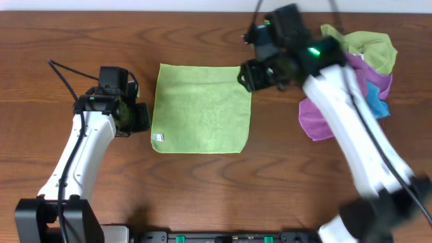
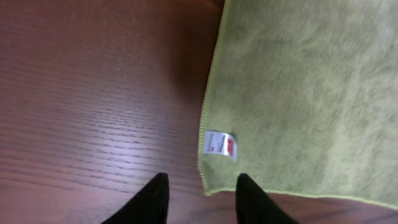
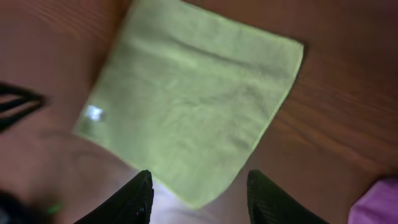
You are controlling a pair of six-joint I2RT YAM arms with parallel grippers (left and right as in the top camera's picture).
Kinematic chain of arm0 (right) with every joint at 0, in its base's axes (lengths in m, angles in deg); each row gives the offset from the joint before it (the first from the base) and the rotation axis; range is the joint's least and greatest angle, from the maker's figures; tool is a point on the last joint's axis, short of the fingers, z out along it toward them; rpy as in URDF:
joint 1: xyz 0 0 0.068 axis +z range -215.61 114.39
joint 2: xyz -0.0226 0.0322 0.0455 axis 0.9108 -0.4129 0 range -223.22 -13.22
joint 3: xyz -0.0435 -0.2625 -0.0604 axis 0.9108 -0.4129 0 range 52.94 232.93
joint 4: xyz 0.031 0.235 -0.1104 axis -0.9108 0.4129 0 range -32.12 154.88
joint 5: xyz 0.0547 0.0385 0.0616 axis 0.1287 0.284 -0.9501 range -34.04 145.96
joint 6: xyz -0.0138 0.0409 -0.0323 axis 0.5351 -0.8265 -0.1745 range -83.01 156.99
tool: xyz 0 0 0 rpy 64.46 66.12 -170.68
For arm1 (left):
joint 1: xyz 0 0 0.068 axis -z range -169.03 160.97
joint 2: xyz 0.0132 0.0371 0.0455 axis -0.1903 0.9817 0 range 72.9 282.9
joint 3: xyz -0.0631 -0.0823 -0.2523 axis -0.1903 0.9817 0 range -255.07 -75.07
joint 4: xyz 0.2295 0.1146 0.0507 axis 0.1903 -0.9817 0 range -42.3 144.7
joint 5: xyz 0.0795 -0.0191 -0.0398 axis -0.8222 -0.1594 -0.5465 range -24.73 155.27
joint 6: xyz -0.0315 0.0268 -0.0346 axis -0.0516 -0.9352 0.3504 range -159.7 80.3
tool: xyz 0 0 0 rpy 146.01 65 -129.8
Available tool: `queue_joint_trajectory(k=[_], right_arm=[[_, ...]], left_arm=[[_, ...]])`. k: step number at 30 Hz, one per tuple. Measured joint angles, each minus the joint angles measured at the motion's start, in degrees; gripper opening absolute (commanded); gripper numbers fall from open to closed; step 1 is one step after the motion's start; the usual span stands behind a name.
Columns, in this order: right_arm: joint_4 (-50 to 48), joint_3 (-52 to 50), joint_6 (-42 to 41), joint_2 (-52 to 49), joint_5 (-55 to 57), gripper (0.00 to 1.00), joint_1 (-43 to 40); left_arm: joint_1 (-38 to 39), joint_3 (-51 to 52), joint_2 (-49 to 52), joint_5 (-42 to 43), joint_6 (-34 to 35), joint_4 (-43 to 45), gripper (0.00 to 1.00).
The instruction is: Fold the cloth
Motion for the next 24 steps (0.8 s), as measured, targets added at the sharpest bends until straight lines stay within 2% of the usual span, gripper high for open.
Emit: queue_joint_trajectory(k=[4,8,12,16,19,20,22,24], right_arm=[[-1.3,-11.5,-0.3,9.7,-0.9,0.53,0.0],[-4.6,-24.7,-1.4,12.0,-2.7,0.5,-0.5],[-6.6,-31.7,-2.1,12.1,-4.7,0.5,-1.0],[-7.7,-33.6,-2.3,12.3,-5.4,0.49,-1.4],[-7.9,-33.8,-2.4,12.7,-6.0,0.48,-1.5],[-7.9,-33.8,-2.4,12.7,-6.1,0.49,-1.5],[-7.9,-33.8,-2.5,12.8,-6.3,0.5,-1.6],[-8.2,-34.0,-2.5,12.8,-6.3,0.47,-1.9]], left_arm=[[-0.5,1.1,1.9,2.3,-0.2,-1.4,0.43],[-0.8,3.6,5.6,5.9,-0.3,-2.7,0.41],[-0.8,5.5,8.4,8.7,-0.5,-2.2,0.4],[-0.8,6.2,10.2,9.7,-0.4,0.1,0.41],[-0.8,6.3,11.7,10.3,0.3,1.2,0.33],[-0.8,6.3,12.1,10.3,0.5,1.4,0.27],[-0.8,6.3,13.2,10.5,1.0,1.6,0.07],[-0.8,6.3,14.3,10.7,0.8,1.7,0.06]])
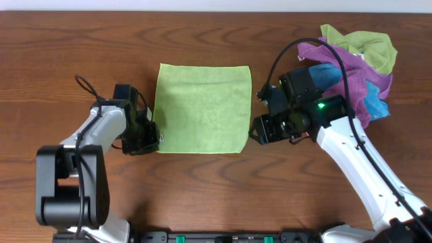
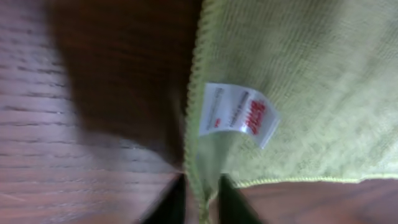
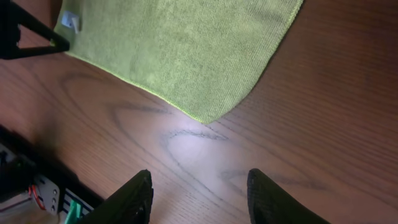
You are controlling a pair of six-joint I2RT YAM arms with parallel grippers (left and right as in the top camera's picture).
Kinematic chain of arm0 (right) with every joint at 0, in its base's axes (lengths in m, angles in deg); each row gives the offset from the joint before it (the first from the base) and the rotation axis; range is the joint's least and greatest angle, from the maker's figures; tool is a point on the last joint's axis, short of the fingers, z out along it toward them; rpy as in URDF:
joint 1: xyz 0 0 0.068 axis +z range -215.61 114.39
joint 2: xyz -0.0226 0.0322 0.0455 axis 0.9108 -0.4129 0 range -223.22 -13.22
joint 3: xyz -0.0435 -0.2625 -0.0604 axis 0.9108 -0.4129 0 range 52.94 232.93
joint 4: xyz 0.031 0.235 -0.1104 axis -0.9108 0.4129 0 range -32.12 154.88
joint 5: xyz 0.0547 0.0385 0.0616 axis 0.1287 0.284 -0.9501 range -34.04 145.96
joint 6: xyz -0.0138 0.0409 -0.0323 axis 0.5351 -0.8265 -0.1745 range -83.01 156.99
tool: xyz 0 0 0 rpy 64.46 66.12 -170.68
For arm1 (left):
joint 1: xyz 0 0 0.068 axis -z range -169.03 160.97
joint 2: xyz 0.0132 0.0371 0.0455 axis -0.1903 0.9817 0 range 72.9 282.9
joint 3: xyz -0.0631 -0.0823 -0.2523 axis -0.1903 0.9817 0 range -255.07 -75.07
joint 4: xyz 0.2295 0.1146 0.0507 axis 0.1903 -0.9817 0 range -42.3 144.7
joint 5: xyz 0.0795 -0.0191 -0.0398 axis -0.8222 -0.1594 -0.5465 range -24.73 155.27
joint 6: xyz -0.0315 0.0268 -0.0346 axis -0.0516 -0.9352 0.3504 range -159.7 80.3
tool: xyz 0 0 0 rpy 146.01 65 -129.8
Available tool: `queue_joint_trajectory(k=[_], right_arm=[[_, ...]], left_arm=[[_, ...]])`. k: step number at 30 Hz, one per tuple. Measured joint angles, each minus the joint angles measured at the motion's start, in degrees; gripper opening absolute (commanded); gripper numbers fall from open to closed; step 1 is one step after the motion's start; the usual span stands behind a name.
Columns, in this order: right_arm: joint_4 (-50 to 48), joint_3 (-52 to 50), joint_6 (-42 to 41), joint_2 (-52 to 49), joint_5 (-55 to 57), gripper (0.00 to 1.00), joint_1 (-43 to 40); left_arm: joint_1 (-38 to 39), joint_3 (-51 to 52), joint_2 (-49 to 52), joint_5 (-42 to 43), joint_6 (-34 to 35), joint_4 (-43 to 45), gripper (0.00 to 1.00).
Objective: Fold the cloth
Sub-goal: 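Grasp the green cloth's bottom left and right corners with both grippers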
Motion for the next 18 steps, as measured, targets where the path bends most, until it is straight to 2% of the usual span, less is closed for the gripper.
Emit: queue_joint_trajectory(k=[5,10,18], right_arm=[[-3.8,-4.6,-0.3,0.4,-1.6,0.49,-2.6],[-17.7,-18.0,-1.9,0.5,-9.4,0.49,-5.4],[-31.7,-28.4,-8.3,0.5,-16.3,0.51,-5.4]], left_arm=[[0.0,0.0,1.1,0.1,0.1,0.0,0.05],[0.0,0.0,-0.1,1.8,0.1,-0.3,0.06],[0.0,0.0,-8.6,2.9,0.2,-0.8,0.06]])
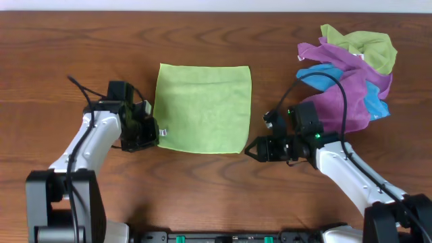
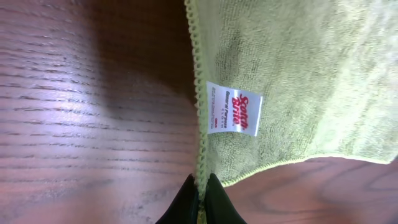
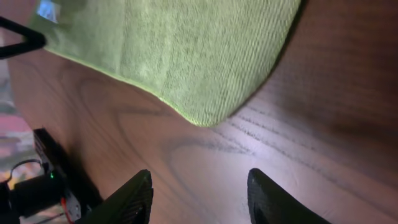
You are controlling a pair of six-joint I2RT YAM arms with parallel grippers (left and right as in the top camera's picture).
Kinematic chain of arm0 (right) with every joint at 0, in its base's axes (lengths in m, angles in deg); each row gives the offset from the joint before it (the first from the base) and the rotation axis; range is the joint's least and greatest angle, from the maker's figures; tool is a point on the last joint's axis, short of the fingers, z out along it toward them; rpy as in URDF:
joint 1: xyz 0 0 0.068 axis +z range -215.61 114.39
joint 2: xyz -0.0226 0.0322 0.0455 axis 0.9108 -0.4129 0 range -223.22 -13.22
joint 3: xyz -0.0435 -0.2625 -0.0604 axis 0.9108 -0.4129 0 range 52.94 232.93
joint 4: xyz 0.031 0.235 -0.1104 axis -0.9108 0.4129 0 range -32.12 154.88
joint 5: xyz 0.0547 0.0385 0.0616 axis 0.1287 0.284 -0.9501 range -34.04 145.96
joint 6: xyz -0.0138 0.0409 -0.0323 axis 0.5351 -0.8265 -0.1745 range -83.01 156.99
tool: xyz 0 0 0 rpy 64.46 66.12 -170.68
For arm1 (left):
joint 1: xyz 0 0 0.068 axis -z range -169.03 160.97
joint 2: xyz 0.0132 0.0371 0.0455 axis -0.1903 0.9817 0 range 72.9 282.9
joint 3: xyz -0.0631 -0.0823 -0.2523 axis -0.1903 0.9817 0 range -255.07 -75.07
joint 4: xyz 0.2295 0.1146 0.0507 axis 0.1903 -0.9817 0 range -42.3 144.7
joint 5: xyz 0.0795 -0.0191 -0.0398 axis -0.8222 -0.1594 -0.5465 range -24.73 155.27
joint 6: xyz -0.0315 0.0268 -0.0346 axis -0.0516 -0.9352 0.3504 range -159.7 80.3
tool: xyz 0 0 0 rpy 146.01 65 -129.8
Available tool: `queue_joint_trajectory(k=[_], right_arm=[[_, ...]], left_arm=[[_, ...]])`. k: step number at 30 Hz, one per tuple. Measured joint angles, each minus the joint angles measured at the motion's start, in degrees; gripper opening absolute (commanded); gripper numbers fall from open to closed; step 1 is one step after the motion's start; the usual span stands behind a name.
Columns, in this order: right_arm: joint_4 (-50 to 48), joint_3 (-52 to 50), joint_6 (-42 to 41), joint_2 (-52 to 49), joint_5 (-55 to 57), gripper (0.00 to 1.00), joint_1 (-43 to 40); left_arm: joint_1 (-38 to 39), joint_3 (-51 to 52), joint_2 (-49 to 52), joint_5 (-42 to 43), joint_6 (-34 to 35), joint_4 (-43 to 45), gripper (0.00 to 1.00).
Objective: Fold the cloth
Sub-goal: 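Grasp the green cloth's bottom left and right corners with both grippers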
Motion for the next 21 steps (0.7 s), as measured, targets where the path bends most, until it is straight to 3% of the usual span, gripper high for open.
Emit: queue_joint_trajectory(k=[9,21], right_arm=[[-11.0,-1.5,-4.0,-7.0,-0.5,0.52,0.0],[-15.1,-1.4,-7.2,-12.8,-4.3,0.5,0.3]], left_arm=[[0.0,0.0,-0.1,1.2,0.5,-0.8,0.06],[0.0,0.0,-0.1,1.5,1.0,-1.1,0.06]])
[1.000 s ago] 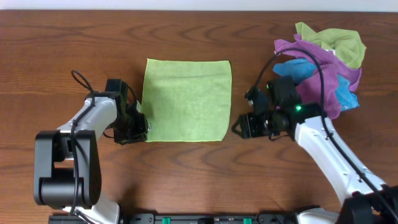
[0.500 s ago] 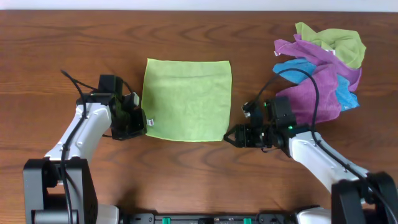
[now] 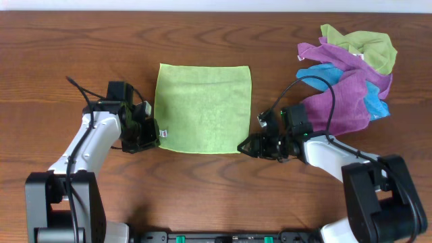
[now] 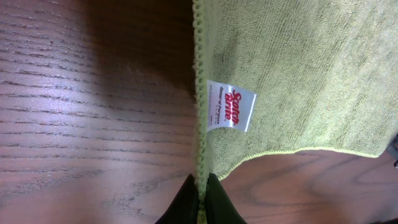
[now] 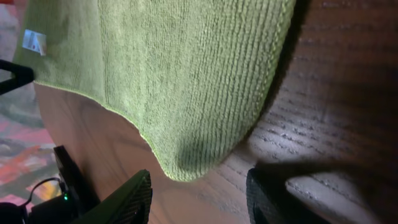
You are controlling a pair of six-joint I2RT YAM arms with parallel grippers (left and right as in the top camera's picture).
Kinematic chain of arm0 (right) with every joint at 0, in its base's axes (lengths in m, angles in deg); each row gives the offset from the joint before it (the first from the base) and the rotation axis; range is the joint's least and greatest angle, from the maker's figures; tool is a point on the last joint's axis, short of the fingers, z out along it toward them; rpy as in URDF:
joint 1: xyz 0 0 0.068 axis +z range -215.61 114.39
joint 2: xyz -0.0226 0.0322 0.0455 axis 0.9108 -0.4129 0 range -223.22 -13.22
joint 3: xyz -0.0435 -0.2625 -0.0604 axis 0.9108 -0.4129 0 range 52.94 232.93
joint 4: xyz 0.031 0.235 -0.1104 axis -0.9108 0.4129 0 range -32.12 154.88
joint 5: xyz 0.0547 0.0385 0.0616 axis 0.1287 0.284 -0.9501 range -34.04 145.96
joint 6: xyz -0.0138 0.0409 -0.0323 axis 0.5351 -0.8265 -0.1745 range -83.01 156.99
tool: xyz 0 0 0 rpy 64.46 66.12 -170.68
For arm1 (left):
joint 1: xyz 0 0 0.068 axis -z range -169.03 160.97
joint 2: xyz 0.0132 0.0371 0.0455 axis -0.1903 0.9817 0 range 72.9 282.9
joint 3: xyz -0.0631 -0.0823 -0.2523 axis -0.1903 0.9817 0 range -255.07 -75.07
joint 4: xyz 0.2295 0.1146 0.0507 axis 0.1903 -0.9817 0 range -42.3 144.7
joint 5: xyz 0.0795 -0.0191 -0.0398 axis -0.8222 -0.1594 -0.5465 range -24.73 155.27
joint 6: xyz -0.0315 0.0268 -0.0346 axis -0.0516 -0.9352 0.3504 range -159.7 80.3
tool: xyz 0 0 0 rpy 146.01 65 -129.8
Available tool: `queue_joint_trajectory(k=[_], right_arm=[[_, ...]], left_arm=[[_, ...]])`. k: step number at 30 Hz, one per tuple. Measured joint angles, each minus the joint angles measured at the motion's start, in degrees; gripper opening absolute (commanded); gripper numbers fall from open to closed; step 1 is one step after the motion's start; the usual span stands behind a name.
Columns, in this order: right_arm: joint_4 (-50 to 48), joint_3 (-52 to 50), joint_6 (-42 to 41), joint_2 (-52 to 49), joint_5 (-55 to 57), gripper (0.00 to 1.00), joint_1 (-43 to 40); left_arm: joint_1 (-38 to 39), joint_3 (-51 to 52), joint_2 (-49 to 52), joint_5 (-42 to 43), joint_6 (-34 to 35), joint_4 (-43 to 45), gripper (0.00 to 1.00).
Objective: Fold the cloth
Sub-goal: 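Grasp the green cloth's bottom left and right corners with both grippers, then fold the bottom edge up toward the top edge with both grippers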
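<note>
A square lime-green cloth (image 3: pixel 203 108) lies flat on the wooden table, with a white label (image 4: pixel 231 114) near its front left corner. My left gripper (image 3: pixel 154 138) is shut on the cloth's left edge close to that corner (image 4: pixel 201 184). My right gripper (image 3: pixel 244 148) is low at the front right corner and open; the corner tip (image 5: pixel 189 167) lies between its fingers (image 5: pixel 124 199), not pinched.
A heap of purple, blue and green cloths (image 3: pixel 351 71) lies at the back right of the table (image 3: pixel 81 40). The arm bases and a black rail stand along the front edge.
My right gripper has moved closer to the cloth's front right corner, which now sits between its open fingers. My left gripper stays shut on the left edge.
Both grippers began open, the left beside the labelled corner, the right high over the cloth's back right. Then the left had its fingers nearly together round the left edge while the right was lower at the front right. The left was then shut on the edge, and the right is now at its corner.
</note>
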Motion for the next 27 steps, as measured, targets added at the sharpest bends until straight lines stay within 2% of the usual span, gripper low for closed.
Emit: queue_joint_trajectory(k=[4,8,9,12,13,22,27], right_arm=[[-1.5,0.0,-1.0,-0.1,0.2,0.49,0.7],[-3.4,0.0,-2.4,-0.7,0.9,0.42,1.9],[-3.5,0.0,-2.8,-0.8,1.2,0.37,2.0],[-3.5,0.0,-3.8,-0.8,2.2,0.14,2.1],[-3.6,0.0,-4.2,-0.8,2.6,0.03,2.1],[-4.8,0.0,-5.2,-0.8,2.2,0.01,2.1],[-2.4,2.7,-5.4,-0.6,-0.4,0.01,2.1]], left_arm=[[0.0,0.0,0.0,0.0,0.0,0.2,0.05],[0.0,0.0,0.0,0.0,0.2,0.3,0.06],[0.0,0.0,0.0,0.0,0.2,0.3,0.06],[0.0,0.0,0.0,0.0,0.2,0.4,0.06],[0.0,0.0,0.0,0.1,0.2,0.4,0.06],[0.0,0.0,0.0,0.4,0.2,1.4,0.06],[0.0,-0.6,-0.3,1.9,0.2,1.4,0.06]])
